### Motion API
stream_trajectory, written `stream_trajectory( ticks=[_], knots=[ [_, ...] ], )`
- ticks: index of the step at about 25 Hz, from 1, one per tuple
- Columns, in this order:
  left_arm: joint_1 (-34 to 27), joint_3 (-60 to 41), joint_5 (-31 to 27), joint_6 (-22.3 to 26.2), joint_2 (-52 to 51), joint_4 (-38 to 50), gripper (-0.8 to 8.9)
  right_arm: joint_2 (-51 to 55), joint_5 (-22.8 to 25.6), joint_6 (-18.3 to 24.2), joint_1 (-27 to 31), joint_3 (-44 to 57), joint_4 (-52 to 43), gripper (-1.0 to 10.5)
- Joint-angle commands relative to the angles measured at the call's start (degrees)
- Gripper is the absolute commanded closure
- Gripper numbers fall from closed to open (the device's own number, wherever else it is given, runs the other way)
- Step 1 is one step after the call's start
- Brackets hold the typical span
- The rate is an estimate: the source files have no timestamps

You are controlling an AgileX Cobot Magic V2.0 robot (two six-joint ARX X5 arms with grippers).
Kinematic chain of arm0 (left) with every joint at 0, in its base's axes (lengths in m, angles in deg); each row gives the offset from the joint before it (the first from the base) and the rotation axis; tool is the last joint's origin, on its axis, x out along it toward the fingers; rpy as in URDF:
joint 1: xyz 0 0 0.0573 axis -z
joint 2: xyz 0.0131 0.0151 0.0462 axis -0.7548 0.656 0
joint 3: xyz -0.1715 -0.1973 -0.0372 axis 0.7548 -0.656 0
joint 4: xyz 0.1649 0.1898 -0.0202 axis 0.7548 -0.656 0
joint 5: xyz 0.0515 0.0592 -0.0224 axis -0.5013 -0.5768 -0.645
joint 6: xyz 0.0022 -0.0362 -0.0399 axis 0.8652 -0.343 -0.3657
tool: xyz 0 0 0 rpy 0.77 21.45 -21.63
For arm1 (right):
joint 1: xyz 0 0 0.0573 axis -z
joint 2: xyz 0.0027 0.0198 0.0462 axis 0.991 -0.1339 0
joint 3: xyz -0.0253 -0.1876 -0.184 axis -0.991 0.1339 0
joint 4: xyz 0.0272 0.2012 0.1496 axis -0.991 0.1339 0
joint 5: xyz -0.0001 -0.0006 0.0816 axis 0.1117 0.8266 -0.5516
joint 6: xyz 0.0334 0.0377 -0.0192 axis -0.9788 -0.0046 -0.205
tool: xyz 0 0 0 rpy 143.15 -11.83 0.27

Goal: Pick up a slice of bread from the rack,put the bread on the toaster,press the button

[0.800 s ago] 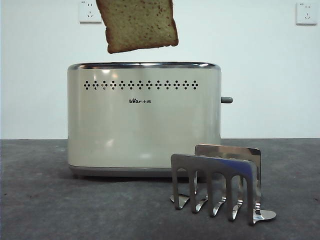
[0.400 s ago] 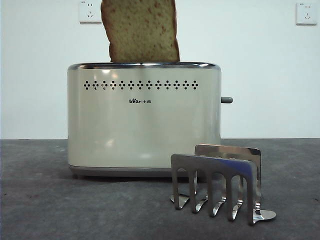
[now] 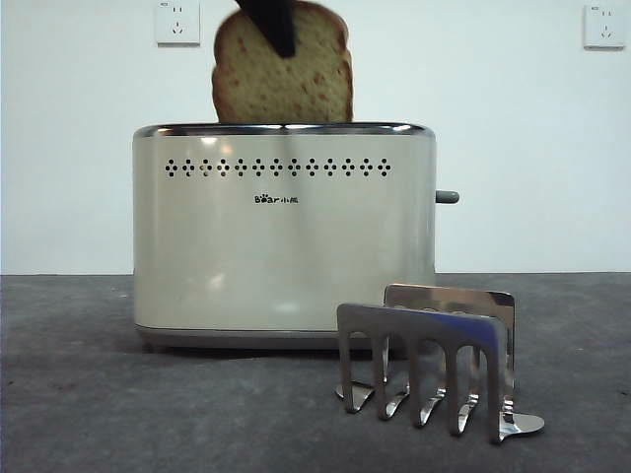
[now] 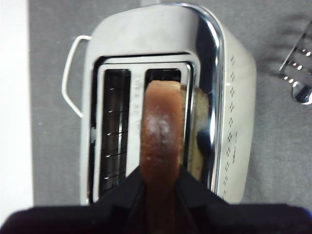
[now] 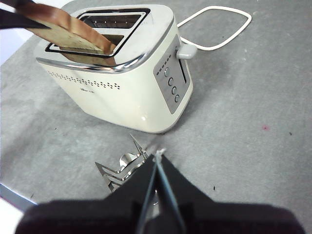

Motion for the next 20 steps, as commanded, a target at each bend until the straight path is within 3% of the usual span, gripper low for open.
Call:
stream_trajectory(
  ticks=[1,12,13,16,17,20],
  knots=[
    [-0.9,0.2,0.6,0.4,2.0,0.4,8.22,0.0,0.0,0.5,0.0,-0.3,-0.2,9.5],
    [-3.3,0.2,0.6,0.2,7.7,0.2,7.99,0.0,0.0,0.5,0.0,-0.3,-0.1,9.5],
    [-3.3,0.2,0.6,0.0,7.6,0.4,7.40,0.0,0.0,0.5,0.0,-0.3,-0.2,9.5],
    [-3.3,0.2,0.5,-3.0,6.7,0.4,4.23,0.0,0.0,0.5,0.0,-0.3,-0.1,9.5],
    [-3.3,0.2,0.5,-3.8,6.1,0.6,3.76,0.0,0.0,0.3,0.0,-0.3,-0.1,9.5],
    [-3.1,0.2,0.6,-4.5,2.5,1.6,3.74,0.0,0.0,0.2,0.0,-0.3,0.8,9.5]
  ],
)
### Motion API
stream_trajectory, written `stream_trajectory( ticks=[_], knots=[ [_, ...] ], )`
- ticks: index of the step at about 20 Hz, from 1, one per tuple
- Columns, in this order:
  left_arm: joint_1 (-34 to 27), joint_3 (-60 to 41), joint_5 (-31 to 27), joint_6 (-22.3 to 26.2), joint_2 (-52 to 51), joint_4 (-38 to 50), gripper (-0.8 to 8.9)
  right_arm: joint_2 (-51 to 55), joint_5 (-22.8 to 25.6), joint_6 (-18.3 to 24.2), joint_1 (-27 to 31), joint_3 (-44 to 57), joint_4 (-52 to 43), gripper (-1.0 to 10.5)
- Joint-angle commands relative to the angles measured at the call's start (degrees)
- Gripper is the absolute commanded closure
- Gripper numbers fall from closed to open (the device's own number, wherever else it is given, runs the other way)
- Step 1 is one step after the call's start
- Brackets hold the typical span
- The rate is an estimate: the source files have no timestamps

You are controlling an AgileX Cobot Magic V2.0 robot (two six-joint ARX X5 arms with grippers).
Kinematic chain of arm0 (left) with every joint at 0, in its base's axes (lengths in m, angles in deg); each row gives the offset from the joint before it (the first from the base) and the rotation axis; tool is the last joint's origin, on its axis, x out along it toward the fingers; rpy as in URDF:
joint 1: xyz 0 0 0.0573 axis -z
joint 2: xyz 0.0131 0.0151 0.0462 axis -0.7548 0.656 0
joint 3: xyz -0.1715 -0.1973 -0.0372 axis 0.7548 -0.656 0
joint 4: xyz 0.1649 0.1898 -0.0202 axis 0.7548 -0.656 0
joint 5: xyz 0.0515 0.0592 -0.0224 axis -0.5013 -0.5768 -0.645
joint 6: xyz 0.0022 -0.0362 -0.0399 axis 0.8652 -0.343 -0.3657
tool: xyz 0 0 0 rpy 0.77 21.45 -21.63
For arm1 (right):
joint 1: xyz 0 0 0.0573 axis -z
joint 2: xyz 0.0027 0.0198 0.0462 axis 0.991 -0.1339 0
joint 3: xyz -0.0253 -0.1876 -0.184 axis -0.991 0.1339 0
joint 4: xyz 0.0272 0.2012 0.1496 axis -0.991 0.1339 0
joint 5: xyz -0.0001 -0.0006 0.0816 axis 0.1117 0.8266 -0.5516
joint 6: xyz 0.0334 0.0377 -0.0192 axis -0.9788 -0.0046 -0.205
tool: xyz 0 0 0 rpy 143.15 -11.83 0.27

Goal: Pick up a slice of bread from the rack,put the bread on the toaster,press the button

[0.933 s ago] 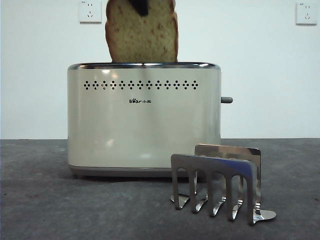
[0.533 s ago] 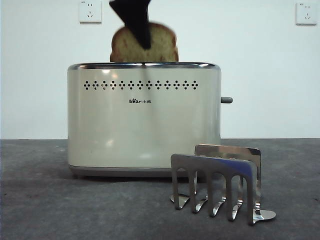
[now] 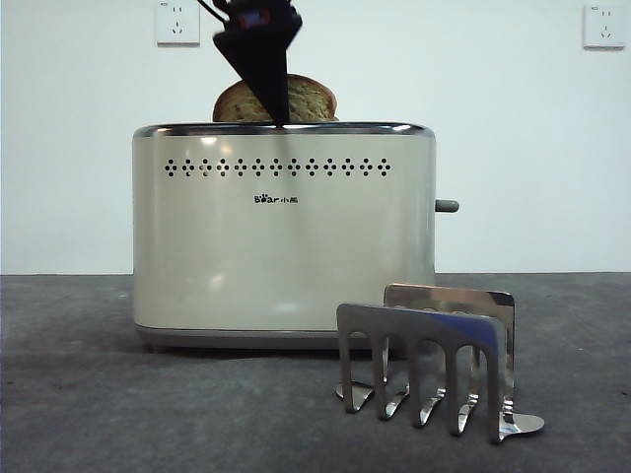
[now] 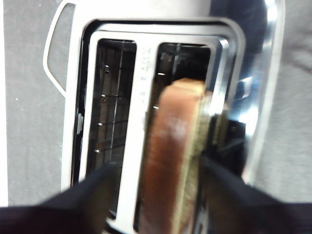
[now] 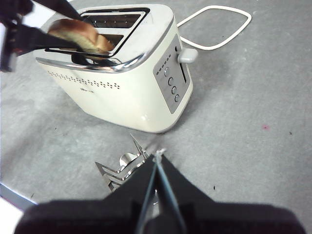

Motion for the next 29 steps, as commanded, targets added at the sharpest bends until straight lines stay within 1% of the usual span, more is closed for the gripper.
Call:
stream_trajectory(
  ticks=[1,2,3,5,6,7,8,9,11,14,16,18,21,23,25,27,29],
  knots=[
    [0.4,-0.2,0.5,-1.9,-4.0,0.4,3.74,0.0,0.0,-0.4,0.0,-0.3,2.2,9.5],
    [0.6,-0.2,0.5,-3.5,-5.9,0.4,3.74,0.0,0.0,-2.2,0.0,-0.3,4.2,9.5],
    [0.7,-0.2,0.5,-7.0,-8.0,0.2,3.73,0.0,-0.1,-3.0,0.0,-0.3,5.0,9.5],
    [1.2,-0.2,0.5,-17.0,-12.4,-1.9,3.78,-0.1,-1.9,-4.3,0.0,-0.3,3.7,9.5],
    [1.9,-0.2,0.5,-21.0,-14.1,-3.3,3.80,-0.4,-3.4,-5.7,0.0,-0.3,1.9,9.5],
    [2.4,-0.2,0.6,-25.7,-16.2,-5.6,4.28,-1.1,-6.0,-8.4,0.0,-0.3,-1.0,9.5],
    [2.6,-0.2,0.9,-29.1,-17.9,-7.5,5.19,-2.3,-8.4,-11.0,0.0,-0.3,-3.7,9.5],
    [2.6,-0.2,1.0,-33.3,-19.9,-9.4,6.37,-4.4,-10.7,-15.3,0.0,-0.3,-7.1,9.5],
    [2.6,-0.2,1.1,-38.1,-23.0,-12.1,7.94,-9.6,-14.6,-21.2,0.0,-0.3,-13.0,9.5],
    [2.6,-0.2,1.1,-41.0,-25.6,-14.9,8.18,-15.5,-18.7,-23.6,0.0,-0.3,-18.1,9.5],
    [2.6,-0.2,1.1,-42.3,-26.5,-16.4,8.18,-19.2,-19.9,-24.0,0.0,-0.5,-20.7,9.5],
    [2.6,-0.2,1.0,-43.1,-27.1,-18.5,8.18,-24.3,-19.8,-23.9,0.0,-1.4,-22.7,9.5],
    [2.4,-0.3,1.4,-44.9,-27.8,-19.1,8.18,-32.4,-19.8,-22.7,0.0,-3.6,-25.0,9.5],
    [2.4,-0.3,3.9,-45.5,-28.4,-19.1,8.18,-39.2,-19.7,-20.6,0.0,-7.1,-25.0,9.5],
    [2.4,-0.3,7.0,-46.7,-28.9,-19.1,8.18,-45.0,-19.7,-20.1,0.0,-10.7,-24.9,9.5],
    [2.4,-0.4,7.6,-47.7,-29.4,-19.1,8.18,-50.6,-20.5,-20.2,-0.1,-14.4,-24.9,9.5],
    [2.4,-0.4,7.6,-47.9,-30.1,-19.1,8.18,-55.5,-20.6,-20.2,-1.5,-17.6,-24.9,9.5]
  ],
)
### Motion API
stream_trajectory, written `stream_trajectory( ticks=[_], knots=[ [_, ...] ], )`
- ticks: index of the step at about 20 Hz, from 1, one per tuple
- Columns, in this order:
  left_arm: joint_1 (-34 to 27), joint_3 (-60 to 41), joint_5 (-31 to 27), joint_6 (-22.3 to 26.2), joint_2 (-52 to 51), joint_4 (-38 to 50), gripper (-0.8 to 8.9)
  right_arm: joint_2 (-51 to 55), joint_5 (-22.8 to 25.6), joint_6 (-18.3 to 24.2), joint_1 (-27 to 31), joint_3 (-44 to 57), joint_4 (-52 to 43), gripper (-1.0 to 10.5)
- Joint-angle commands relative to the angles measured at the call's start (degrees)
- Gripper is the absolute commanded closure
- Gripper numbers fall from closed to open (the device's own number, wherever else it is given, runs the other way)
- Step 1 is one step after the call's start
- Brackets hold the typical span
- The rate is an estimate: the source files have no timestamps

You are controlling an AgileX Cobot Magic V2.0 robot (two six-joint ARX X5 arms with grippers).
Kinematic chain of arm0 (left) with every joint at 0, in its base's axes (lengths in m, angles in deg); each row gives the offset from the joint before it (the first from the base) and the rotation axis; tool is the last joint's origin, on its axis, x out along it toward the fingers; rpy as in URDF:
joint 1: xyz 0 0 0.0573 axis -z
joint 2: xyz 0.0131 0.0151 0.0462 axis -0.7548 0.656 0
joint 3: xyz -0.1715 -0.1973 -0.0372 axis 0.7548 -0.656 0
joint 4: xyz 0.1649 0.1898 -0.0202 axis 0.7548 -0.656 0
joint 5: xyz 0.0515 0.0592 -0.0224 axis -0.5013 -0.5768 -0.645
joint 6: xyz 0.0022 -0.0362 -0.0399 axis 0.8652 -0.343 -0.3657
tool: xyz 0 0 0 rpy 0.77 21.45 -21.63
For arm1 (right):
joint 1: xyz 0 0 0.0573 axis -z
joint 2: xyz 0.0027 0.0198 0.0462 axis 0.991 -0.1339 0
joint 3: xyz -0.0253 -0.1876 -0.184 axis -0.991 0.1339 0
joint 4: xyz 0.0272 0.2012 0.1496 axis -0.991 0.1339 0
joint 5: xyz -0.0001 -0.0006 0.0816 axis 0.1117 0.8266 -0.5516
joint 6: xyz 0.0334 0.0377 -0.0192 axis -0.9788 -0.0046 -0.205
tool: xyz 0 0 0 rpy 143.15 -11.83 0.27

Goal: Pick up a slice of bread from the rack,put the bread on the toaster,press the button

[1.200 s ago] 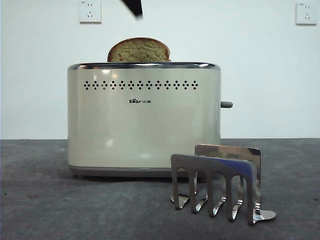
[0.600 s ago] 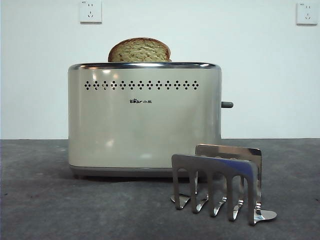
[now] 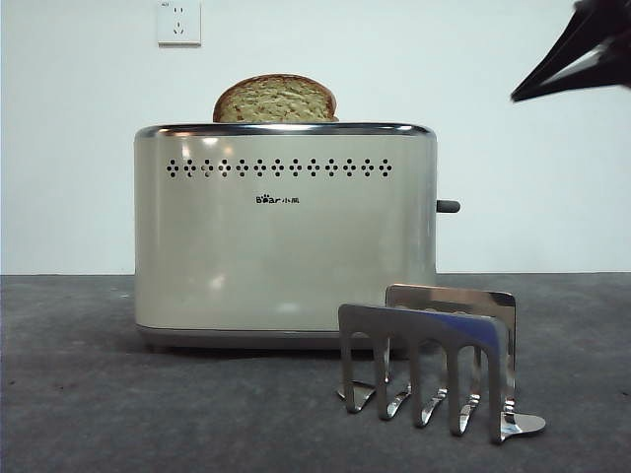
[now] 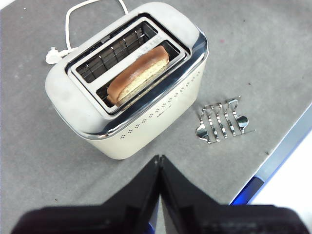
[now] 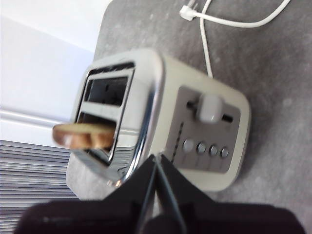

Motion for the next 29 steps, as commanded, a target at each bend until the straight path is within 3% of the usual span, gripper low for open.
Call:
stream_trajectory(
  ticks=[1,5,12,29],
  knots=[
    [-0.2,-0.3,0.3,-1.6,-1.1,0.2,8.18,-5.7,-0.4,0.8,-2.0,-3.2,0.0,9.5],
    [-0.2,-0.3,0.2,-2.0,-3.0,0.2,8.18,-14.3,-0.2,0.8,-5.4,-7.5,-0.3,9.5],
    [-0.2,-0.3,0.2,-2.6,-5.6,0.2,8.18,-22.0,3.5,0.4,-6.0,-8.7,-2.5,9.5],
    [-0.2,-0.3,0.2,-2.6,-5.5,0.2,8.18,-25.9,7.5,1.4,-6.0,-8.7,-0.1,9.5]
  ],
)
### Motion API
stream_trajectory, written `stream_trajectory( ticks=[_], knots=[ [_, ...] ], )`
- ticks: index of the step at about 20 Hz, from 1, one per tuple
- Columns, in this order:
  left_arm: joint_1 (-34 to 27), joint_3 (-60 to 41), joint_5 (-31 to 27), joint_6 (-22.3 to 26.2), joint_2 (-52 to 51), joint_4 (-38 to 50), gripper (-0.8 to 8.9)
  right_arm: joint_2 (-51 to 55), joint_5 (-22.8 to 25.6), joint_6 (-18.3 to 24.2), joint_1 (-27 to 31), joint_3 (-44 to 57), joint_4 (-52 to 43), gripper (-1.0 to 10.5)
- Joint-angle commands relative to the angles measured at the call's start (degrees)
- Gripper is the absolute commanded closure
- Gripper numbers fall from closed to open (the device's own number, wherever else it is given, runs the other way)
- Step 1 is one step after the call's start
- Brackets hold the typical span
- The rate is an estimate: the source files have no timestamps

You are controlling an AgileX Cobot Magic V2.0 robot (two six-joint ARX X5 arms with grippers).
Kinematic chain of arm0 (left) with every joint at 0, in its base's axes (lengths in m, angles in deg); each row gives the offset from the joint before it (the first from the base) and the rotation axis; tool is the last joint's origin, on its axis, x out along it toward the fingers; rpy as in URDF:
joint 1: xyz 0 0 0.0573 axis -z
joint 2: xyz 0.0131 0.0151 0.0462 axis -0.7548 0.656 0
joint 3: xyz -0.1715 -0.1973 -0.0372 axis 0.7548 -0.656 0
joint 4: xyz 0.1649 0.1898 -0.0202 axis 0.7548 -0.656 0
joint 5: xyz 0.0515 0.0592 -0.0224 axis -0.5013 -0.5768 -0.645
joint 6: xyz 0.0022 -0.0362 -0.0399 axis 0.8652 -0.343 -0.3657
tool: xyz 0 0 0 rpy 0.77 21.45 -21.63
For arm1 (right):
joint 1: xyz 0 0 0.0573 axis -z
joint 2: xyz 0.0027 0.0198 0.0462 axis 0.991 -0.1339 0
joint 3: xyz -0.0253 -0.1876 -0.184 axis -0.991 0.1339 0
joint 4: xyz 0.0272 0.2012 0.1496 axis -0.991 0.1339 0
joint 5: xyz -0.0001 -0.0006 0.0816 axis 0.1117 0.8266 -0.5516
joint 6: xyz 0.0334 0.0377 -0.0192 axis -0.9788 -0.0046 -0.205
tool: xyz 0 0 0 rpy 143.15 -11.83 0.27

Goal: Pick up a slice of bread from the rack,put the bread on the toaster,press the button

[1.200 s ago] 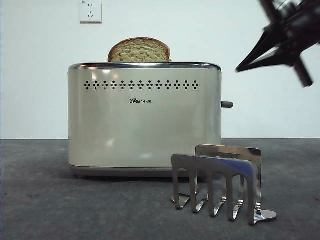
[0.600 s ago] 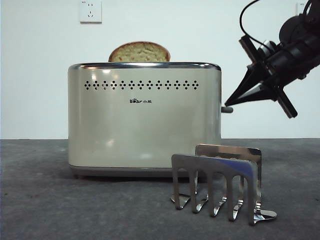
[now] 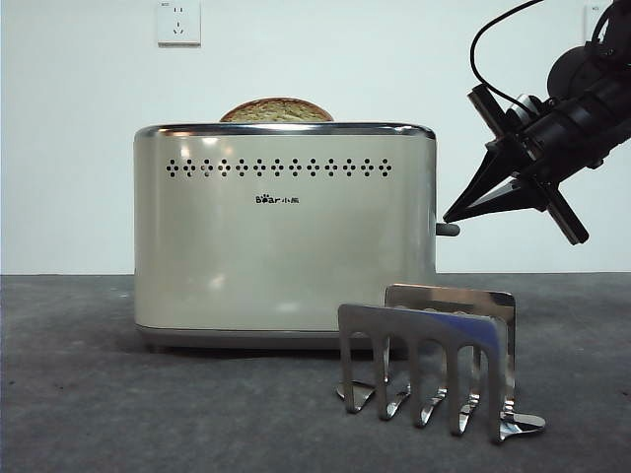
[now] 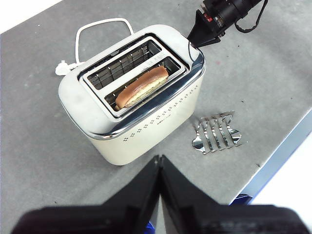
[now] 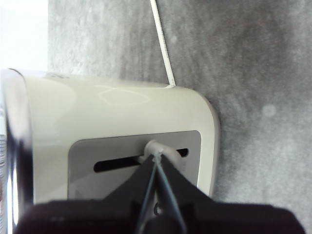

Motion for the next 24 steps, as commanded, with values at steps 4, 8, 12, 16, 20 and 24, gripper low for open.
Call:
stream_trajectory(
  ticks=[4,8,12,16,20,24],
  knots=[
    [-0.2,-0.3,0.2,-0.7,-0.1,0.2,8.18,-1.5,4.9,3.3,-0.1,0.8,3.8,9.5],
    [-0.2,-0.3,0.2,-0.7,-0.1,0.2,8.18,-1.5,5.0,3.4,0.0,0.8,4.0,9.5],
    [-0.2,-0.3,0.2,-0.7,-0.1,0.2,8.18,-0.9,7.0,3.4,0.5,0.5,4.0,9.5],
    [-0.2,-0.3,0.2,-0.7,-0.1,0.2,8.18,3.6,1.5,4.0,1.6,-2.6,6.2,9.5],
    [-0.2,-0.3,0.2,-0.7,0.1,0.2,8.18,4.6,-2.1,3.8,1.1,-5.4,7.1,9.5],
    [-0.2,-0.3,0.2,-0.7,0.1,0.2,8.18,3.6,-1.3,3.9,-0.2,-5.4,7.0,9.5]
  ],
)
